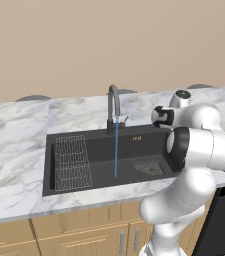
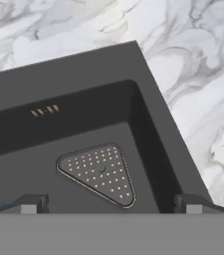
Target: Pick the orange, kiwi from the sink and place them on the cutting board to airdry. Then turn off the sink faucet.
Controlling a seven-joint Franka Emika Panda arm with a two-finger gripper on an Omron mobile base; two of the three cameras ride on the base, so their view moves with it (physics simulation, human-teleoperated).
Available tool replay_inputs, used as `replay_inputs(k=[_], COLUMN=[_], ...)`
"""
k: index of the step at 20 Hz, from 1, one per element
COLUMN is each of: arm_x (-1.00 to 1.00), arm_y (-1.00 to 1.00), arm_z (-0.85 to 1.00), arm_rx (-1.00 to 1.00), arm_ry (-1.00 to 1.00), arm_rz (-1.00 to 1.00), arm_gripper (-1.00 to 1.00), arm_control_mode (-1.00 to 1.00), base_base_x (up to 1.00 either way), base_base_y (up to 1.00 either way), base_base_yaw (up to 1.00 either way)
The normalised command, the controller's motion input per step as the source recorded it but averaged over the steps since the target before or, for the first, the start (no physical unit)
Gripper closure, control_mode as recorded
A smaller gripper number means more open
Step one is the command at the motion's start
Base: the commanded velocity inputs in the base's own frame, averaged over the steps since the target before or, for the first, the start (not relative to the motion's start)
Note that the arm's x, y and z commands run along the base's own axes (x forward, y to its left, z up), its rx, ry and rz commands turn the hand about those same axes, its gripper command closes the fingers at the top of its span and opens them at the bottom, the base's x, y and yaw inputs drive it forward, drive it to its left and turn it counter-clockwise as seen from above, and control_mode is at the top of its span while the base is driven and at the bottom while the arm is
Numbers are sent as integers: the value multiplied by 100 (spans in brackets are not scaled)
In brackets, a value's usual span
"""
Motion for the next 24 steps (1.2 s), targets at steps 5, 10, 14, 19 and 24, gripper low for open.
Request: replay_inputs(k=[5, 10, 14, 19, 24], arm_x=[8, 4, 2, 0, 0], arm_y=[15, 13, 11, 9, 7], arm_z=[0, 0, 0, 0, 0], arm_rx=[4, 4, 3, 4, 5], arm_ry=[-3, -1, 0, -3, -5], arm_rz=[5, 4, 4, 5, 4], arm_gripper=[-100, -100, -100, -100, -100], arm_control_mode=[-100, -100, -100, -100, -100], base_base_x=[0, 0, 0, 0, 0], base_base_y=[0, 0, 0, 0, 0], base_base_yaw=[0, 0, 0, 0, 0])
